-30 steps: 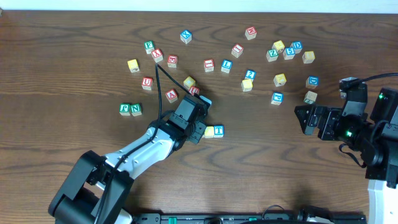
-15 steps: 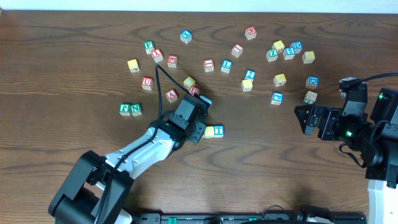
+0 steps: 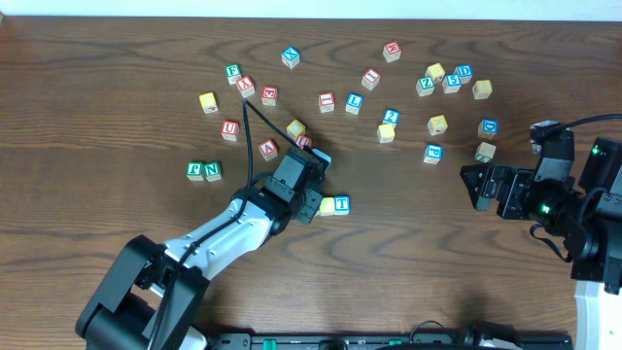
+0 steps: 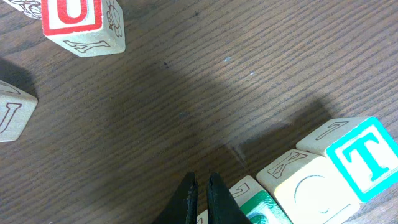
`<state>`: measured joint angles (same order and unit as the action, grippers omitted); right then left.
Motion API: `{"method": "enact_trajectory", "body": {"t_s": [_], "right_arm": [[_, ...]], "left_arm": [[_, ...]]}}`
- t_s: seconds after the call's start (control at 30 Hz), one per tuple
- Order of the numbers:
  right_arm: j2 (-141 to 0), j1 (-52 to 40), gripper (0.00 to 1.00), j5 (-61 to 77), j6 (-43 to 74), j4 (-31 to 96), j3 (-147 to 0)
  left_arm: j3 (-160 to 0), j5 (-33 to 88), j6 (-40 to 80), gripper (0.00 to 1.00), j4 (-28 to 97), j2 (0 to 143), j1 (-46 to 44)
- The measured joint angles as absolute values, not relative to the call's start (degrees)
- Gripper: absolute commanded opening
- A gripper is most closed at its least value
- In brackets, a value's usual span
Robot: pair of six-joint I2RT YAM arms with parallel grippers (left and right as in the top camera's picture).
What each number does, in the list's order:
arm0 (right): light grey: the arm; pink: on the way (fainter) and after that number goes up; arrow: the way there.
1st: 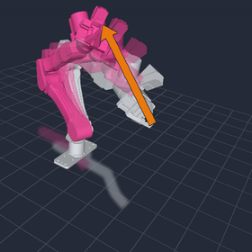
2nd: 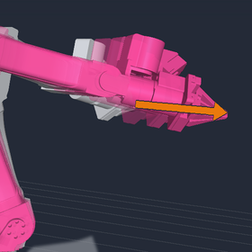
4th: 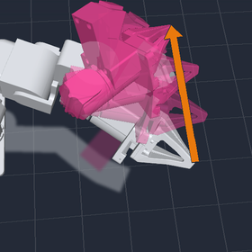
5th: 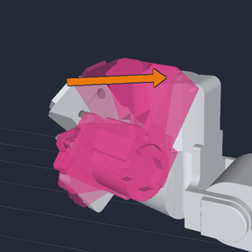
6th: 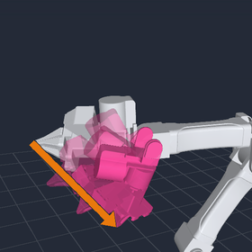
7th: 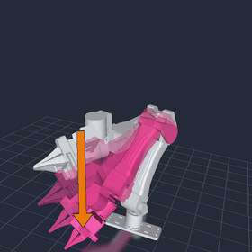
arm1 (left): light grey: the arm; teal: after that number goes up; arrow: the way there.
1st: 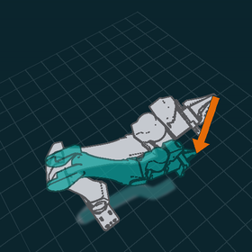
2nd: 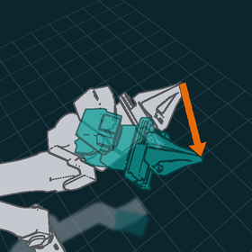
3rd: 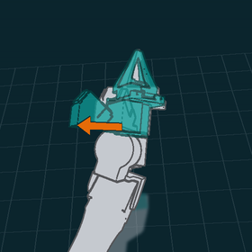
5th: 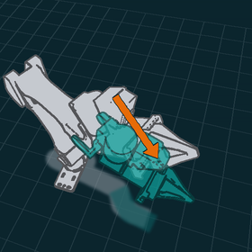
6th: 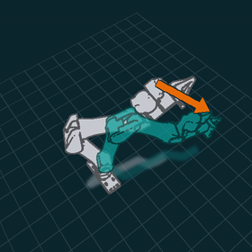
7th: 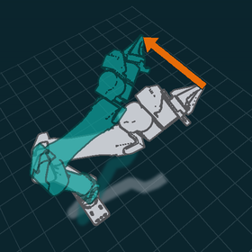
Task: Spell out ROBOT
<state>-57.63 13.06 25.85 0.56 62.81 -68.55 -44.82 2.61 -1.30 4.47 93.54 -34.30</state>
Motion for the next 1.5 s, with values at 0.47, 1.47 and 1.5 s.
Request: {"method": "enact_trajectory", "body": {"t_s": [0.47,1.47,1.5], "right_arm": [[-57.63,13.06,0.99,25.85,0.56,62.81,-68.55],[-57.63,13.06,0.99,25.85,0.56,62.81,-68.55],[-57.63,13.06,0.99,25.85,0.56,62.81,-68.55]], "left_arm": [[-44.82,2.61,-1.30,0.07,4.91,93.54,-34.30],[-44.82,-5.50,-0.38,0.07,3.22,92.84,-34.30],[-44.84,-6.44,0.03,0.07,3.66,92.14,-34.30]]}}
